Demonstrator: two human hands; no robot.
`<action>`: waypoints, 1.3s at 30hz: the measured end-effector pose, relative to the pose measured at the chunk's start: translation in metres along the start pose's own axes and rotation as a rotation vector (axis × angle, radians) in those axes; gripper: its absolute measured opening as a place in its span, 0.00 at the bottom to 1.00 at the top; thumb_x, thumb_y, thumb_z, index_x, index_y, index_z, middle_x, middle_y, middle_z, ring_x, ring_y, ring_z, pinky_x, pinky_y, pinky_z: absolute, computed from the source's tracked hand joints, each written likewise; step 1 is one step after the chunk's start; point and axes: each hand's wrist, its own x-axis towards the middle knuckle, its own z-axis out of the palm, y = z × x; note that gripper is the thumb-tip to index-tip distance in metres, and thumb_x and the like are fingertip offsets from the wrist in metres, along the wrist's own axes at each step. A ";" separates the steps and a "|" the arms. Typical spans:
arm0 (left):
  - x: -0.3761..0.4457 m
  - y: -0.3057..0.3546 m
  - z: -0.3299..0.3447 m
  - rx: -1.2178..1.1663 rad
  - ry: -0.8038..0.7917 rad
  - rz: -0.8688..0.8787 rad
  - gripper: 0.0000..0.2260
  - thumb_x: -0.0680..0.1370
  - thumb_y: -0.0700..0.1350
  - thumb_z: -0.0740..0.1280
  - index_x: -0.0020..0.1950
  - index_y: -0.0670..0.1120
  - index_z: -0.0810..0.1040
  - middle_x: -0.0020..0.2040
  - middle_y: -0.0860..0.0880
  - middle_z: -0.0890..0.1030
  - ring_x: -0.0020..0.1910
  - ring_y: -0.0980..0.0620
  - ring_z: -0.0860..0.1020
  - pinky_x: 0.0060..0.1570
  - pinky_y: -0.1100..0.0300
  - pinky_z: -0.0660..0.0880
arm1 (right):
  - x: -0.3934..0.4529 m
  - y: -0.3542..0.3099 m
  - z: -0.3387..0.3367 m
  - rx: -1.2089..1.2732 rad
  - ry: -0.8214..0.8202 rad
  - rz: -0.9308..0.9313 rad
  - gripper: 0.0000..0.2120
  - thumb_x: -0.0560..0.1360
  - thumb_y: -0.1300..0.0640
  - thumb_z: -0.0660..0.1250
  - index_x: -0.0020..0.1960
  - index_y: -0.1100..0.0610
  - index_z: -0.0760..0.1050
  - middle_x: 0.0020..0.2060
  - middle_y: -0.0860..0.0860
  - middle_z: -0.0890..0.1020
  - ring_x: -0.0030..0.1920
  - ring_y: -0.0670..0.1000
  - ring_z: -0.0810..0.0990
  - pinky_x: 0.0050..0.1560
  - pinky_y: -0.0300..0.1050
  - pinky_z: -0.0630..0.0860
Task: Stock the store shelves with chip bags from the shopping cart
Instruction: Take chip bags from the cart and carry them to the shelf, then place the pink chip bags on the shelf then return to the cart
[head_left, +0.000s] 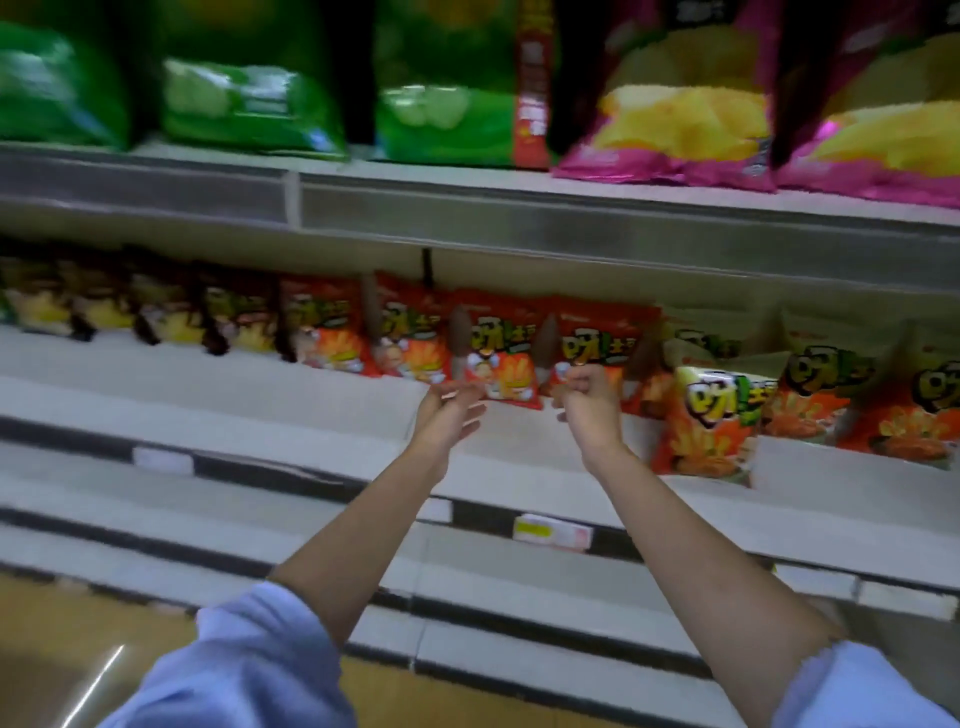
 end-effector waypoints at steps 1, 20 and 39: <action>-0.007 0.005 -0.024 0.001 0.059 0.031 0.12 0.79 0.40 0.65 0.62 0.40 0.70 0.56 0.43 0.77 0.52 0.45 0.78 0.50 0.57 0.76 | -0.009 -0.004 0.026 0.011 -0.055 0.018 0.08 0.76 0.67 0.63 0.52 0.58 0.68 0.42 0.53 0.74 0.38 0.49 0.74 0.37 0.41 0.71; -0.171 0.029 -0.533 -0.234 0.989 0.177 0.05 0.81 0.40 0.61 0.45 0.44 0.73 0.42 0.47 0.77 0.38 0.53 0.77 0.36 0.65 0.74 | -0.271 -0.071 0.510 -0.065 -1.081 -0.052 0.07 0.77 0.59 0.65 0.53 0.56 0.69 0.45 0.51 0.76 0.41 0.48 0.77 0.41 0.42 0.74; -0.168 0.150 -0.907 -0.135 1.466 0.189 0.04 0.80 0.45 0.64 0.54 0.47 0.75 0.52 0.47 0.79 0.51 0.51 0.80 0.47 0.63 0.77 | -0.405 -0.173 0.966 -0.058 -1.579 -0.071 0.08 0.80 0.58 0.61 0.59 0.56 0.70 0.53 0.53 0.76 0.50 0.49 0.77 0.51 0.45 0.76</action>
